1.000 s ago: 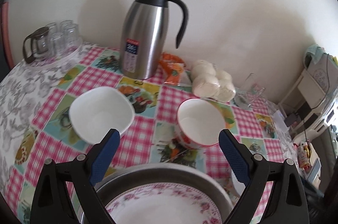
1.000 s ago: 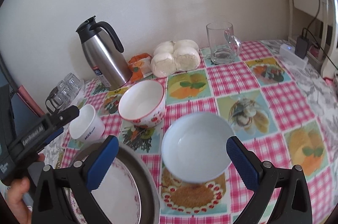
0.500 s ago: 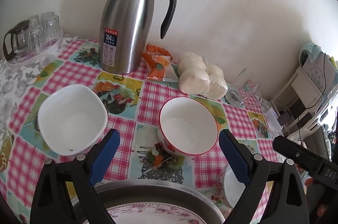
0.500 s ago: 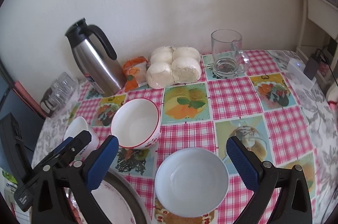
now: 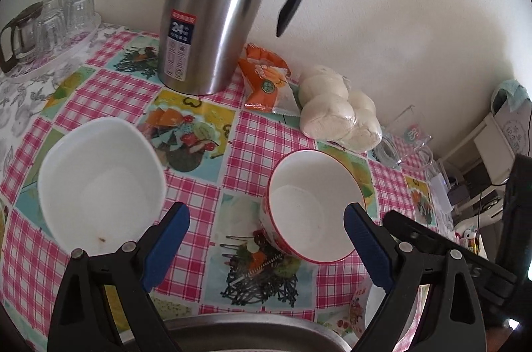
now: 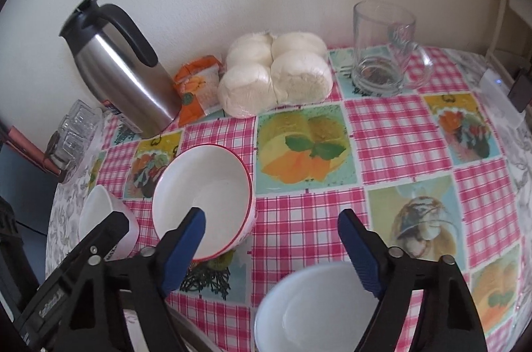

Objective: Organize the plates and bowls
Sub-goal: 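Move both grippers to the rim of the red-rimmed strawberry bowl, then close both grippers on the strawberry bowl rim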

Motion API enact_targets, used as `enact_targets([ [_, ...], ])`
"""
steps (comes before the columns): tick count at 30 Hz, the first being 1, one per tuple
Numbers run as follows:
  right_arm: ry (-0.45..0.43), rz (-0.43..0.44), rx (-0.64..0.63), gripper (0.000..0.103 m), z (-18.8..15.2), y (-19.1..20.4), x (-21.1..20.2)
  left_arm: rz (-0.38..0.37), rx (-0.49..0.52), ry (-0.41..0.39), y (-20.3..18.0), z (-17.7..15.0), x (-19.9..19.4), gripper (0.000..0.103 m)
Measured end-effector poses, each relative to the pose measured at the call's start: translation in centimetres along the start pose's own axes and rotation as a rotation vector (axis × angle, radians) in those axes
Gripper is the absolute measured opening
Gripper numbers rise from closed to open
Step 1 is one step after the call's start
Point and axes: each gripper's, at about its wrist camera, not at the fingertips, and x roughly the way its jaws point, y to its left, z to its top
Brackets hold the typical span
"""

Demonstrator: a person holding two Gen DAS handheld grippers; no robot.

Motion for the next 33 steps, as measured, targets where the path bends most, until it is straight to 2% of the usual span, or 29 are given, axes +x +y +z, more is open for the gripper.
enact_targets([
  [4, 0.036, -0.015, -0.016, 0.066, 0.3, 0.5, 1.8, 0.008, 0.019, 0.021, -0.6, 0.1, 1.2, 0.080],
  [10, 0.070, -0.014, -0.030, 0.050, 0.8, 1.3, 3.8, 0.007, 0.006, 0.068, -0.4, -0.2, 3.3, 0.077],
  [14, 0.088, -0.018, -0.036, 0.045, 1.0, 1.7, 5.1, 0.010, 0.003, 0.079, -0.2, -0.2, 3.9, 0.066],
  [18, 0.118, -0.028, -0.040, 0.039, 0.9, 2.0, 6.5, 0.011, 0.002, 0.100, -0.2, -0.2, 4.7, 0.060],
  [21, 0.143, -0.033, -0.039, 0.037, 0.7, 2.1, 7.3, 0.012, 0.005, 0.111, -0.2, -0.3, 5.0, 0.058],
  [23, 0.164, -0.046, -0.045, 0.033, 0.5, 2.0, 7.9, 0.007, 0.009, 0.126, -0.3, -0.4, 5.4, 0.052],
  [26, 0.178, -0.033, -0.041, 0.030, 0.2, 2.1, 8.4, 0.002, 0.010, 0.142, -0.4, -0.6, 5.7, 0.045],
  [30, 0.202, -0.017, -0.045, 0.020, -0.3, 2.6, 8.8, -0.001, 0.012, 0.155, -0.2, -0.8, 5.9, 0.038],
  [33, 0.195, -0.014, -0.045, 0.017, -0.4, 2.6, 8.8, -0.013, 0.013, 0.162, -0.2, -1.0, 6.0, 0.032],
])
